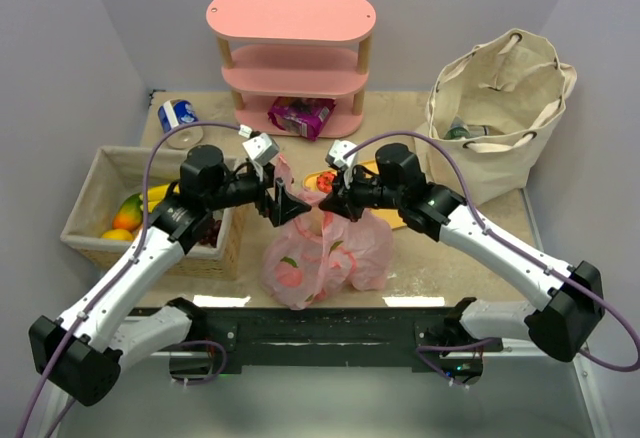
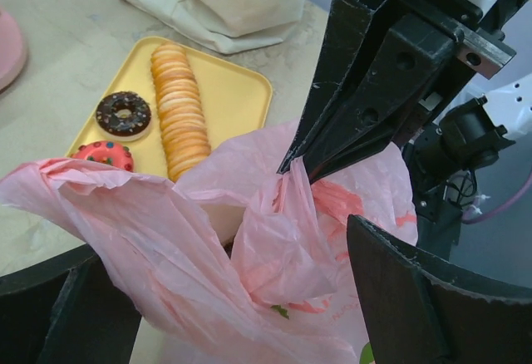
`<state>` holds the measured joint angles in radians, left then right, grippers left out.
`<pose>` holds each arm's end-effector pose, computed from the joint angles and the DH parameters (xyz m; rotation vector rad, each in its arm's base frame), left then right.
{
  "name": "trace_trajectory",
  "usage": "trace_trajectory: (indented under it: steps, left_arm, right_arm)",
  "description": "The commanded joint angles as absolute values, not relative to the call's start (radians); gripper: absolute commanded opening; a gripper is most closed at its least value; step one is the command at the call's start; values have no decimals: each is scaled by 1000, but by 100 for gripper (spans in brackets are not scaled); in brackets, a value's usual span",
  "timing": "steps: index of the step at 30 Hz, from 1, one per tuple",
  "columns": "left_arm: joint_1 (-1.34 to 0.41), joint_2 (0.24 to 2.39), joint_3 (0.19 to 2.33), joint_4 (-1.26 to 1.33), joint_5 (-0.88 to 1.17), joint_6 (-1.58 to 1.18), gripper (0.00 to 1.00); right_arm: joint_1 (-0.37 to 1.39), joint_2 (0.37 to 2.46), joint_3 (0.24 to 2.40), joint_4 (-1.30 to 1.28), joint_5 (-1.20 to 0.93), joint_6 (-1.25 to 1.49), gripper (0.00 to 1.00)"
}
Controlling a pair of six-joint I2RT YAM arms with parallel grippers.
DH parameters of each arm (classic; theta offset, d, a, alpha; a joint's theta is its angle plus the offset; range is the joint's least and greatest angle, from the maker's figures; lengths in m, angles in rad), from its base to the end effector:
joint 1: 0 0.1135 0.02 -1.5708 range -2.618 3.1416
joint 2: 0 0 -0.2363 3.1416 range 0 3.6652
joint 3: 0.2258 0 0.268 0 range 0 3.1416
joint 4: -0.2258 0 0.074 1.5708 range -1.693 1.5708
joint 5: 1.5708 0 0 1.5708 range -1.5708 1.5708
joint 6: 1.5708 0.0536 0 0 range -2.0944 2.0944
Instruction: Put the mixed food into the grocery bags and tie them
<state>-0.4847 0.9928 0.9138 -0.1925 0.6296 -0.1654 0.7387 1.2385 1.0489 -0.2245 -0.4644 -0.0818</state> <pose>0.2233 -0.1533 0.3192 0.7493 1.7618 -1.0244 0.2222 0.2348 0.2975 -1.0931 1.7304 0.8787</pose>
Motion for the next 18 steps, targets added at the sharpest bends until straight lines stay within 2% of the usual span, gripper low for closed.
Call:
trace_trajectory:
  steps: [1, 13, 16, 17, 18]
  left_arm:
    - [-482, 1035, 908, -126, 718, -181, 97]
    - [-512, 1132, 920, -78, 775, -178, 98]
    - [-525, 1153, 927, -83, 791, -167, 86]
    - [-529, 1160, 928, -86, 795, -164, 74]
    - [-529, 1163, 927, -87, 799, -161, 67]
  right_arm:
    - [741, 1232, 1097, -218, -492, -81, 0]
    - [739, 1230, 1100, -199, -535, -66, 0]
    - [741, 1235, 1098, -198, -540, -66, 0]
    - [741, 1235, 1098, -198, -537, -67, 0]
    - [741, 1236, 1097, -198, -537, -67, 0]
